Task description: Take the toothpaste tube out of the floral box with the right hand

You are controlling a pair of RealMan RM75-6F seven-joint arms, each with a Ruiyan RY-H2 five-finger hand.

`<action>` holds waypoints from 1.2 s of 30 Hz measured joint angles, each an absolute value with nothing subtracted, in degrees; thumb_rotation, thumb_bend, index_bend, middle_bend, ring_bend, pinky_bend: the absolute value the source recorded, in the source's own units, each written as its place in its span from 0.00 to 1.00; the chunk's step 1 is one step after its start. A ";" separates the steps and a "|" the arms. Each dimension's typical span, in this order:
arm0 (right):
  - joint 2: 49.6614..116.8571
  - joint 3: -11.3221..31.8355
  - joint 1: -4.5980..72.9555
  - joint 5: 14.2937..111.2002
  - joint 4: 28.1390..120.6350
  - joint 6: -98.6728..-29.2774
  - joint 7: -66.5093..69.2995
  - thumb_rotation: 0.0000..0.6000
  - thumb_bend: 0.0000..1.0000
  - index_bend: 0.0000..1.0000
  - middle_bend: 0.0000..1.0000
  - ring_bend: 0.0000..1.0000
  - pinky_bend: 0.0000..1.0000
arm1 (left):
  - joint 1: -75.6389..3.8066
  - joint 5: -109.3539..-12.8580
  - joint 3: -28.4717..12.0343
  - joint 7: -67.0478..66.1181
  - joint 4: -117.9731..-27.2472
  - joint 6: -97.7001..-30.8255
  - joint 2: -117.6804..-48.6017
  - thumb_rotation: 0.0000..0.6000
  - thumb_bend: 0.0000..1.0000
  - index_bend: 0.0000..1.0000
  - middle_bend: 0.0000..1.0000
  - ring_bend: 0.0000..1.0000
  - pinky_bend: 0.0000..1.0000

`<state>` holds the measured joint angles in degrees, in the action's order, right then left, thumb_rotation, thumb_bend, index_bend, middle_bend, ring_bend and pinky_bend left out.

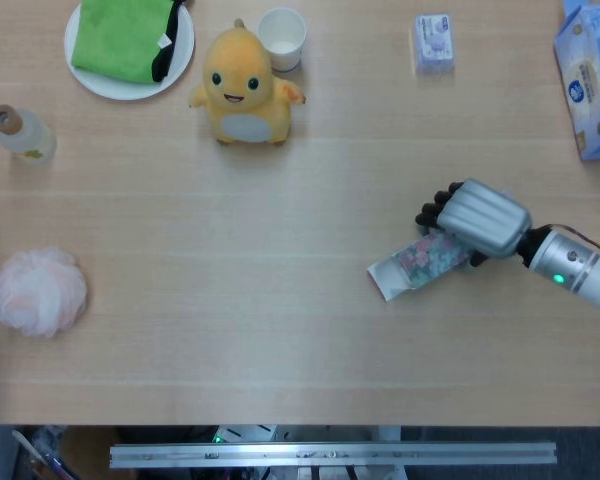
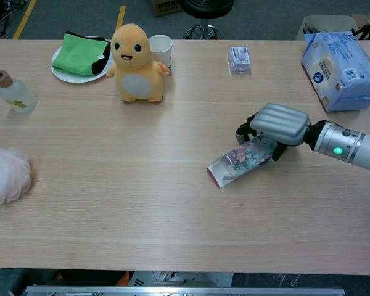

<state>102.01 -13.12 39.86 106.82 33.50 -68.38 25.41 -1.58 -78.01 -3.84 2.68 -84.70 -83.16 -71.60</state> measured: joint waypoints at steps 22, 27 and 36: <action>81.90 -5.69 36.87 99.02 63.32 -74.46 13.69 1.00 0.00 0.63 0.65 0.50 0.63 | -2.86 -79.73 -4.30 1.02 -86.15 -83.28 -71.41 1.00 0.17 0.37 0.26 0.18 0.28; 73.88 -4.81 36.64 96.78 74.96 -71.84 6.27 1.00 0.00 0.63 0.65 0.51 0.63 | -3.25 -79.91 -4.36 0.57 -86.55 -83.05 -71.33 1.00 0.17 0.37 0.26 0.18 0.28; 60.88 -2.89 37.98 88.06 93.70 -60.12 -9.53 1.00 0.01 0.69 0.69 0.55 0.65 | -3.37 -79.95 -4.30 0.54 -86.73 -83.09 -71.33 1.00 0.17 0.37 0.26 0.18 0.28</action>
<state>60.88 -2.89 37.98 88.06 93.70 -60.12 -9.53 -3.37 -79.95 -4.30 0.54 -86.73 -83.09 -71.33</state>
